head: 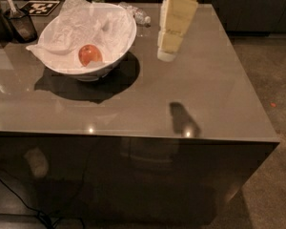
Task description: Pick apple from white bowl
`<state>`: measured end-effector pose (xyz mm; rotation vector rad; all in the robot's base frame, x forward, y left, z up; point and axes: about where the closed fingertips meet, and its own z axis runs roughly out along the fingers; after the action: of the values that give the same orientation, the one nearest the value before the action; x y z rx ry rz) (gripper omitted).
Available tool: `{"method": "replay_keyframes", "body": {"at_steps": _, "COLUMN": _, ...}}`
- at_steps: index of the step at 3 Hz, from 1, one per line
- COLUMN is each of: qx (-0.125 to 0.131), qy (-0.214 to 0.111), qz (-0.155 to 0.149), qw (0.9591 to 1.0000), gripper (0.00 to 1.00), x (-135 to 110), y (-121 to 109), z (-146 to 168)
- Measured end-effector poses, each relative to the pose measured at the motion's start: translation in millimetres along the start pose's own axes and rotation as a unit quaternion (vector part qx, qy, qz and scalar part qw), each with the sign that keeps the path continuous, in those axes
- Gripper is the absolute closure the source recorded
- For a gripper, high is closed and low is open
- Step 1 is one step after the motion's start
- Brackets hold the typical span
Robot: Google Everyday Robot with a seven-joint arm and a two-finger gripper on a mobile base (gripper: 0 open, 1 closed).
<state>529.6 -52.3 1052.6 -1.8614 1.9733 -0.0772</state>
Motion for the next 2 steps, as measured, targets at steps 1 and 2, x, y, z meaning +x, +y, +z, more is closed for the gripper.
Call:
{"method": "replay_keyframes", "body": {"at_steps": 1, "qx": 0.0, "qy": 0.0, "qz": 0.0, "qw": 1.0, "gripper": 0.0, "x": 0, "y": 0, "z": 0}}
{"method": "replay_keyframes", "body": {"at_steps": 2, "qx": -0.018, "qy": -0.016, "qz": -0.014, "qw": 0.9996, "gripper": 0.0, "x": -24, "y": -23, "z": 23}}
